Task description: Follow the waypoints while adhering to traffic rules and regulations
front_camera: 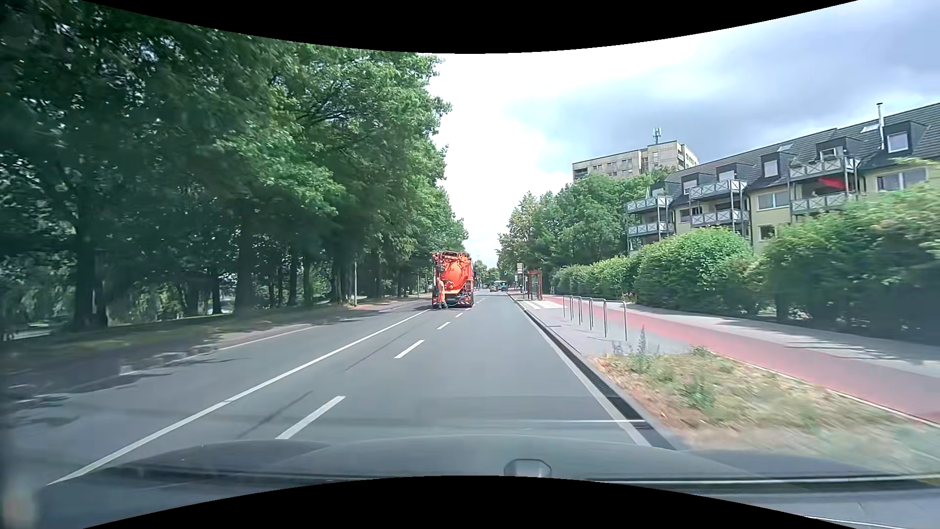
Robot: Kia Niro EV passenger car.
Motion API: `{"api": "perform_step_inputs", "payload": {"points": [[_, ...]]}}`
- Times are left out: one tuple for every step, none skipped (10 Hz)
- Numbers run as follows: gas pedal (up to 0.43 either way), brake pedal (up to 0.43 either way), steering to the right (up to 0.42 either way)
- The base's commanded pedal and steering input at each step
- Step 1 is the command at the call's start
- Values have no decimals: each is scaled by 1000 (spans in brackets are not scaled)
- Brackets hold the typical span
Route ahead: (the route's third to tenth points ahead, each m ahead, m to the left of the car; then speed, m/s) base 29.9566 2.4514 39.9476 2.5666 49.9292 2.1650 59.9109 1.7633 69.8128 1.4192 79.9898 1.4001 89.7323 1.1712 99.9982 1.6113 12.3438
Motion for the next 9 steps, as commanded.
{"api": "perform_step_inputs", "payload": {"points": [[150, 18, 5], [150, 18, 5], [150, 18, 5], [150, 18, 5], [150, 18, 4], [150, 18, 4], [150, 18, 3], [150, 18, 2], [150, 18, 2]]}}
